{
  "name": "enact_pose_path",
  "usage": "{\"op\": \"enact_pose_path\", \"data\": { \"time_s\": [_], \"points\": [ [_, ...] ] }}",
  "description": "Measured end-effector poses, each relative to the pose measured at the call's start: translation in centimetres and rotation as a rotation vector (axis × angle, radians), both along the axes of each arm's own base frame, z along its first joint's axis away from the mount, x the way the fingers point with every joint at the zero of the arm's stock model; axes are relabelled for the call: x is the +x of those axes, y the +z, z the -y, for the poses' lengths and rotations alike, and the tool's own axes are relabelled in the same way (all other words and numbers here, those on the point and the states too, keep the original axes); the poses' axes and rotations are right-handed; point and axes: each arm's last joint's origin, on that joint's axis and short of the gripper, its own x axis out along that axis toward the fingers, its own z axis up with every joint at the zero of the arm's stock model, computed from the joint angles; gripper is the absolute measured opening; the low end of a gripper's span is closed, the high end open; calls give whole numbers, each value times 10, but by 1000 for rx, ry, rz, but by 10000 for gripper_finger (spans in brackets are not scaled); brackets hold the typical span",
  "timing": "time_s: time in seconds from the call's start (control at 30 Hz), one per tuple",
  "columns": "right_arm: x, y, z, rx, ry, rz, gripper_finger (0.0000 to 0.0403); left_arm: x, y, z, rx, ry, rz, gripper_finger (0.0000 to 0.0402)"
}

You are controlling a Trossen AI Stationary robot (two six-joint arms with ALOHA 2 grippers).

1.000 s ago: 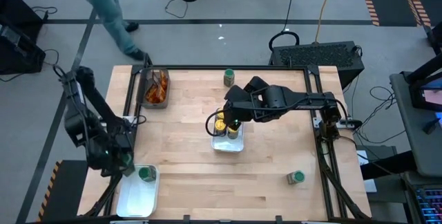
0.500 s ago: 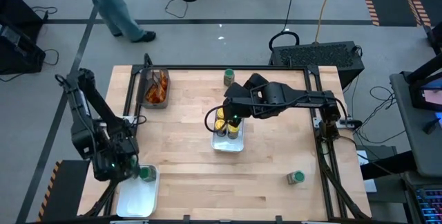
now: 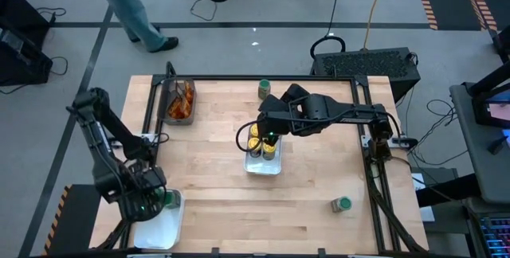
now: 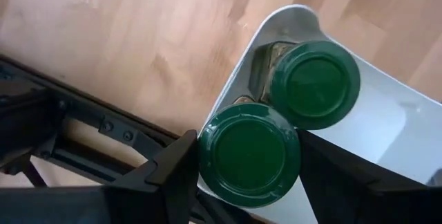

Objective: Sort spices by type
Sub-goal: Put the middle green spice bottle into the bottom white bin, then put the top green spice bottle into the bottom white bin

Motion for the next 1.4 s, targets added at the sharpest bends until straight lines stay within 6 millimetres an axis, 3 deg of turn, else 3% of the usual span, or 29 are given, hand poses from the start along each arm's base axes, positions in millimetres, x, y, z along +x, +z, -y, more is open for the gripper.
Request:
{"op": "enact_pose_path", "data": {
  "time_s": [0.27, 1.0, 1.4],
  "points": [
    [0, 0, 0, 0, 0, 0, 281, 10, -12, 16, 14, -10, 50, 225],
    [1, 0, 0, 7, -3, 10, 281, 4, -13, 19, 33, -38, 52, 265],
    [1, 0, 0, 5, 2, 6, 281, -1, 8, 7, -35, -124, 133, 266]
  ]
}}
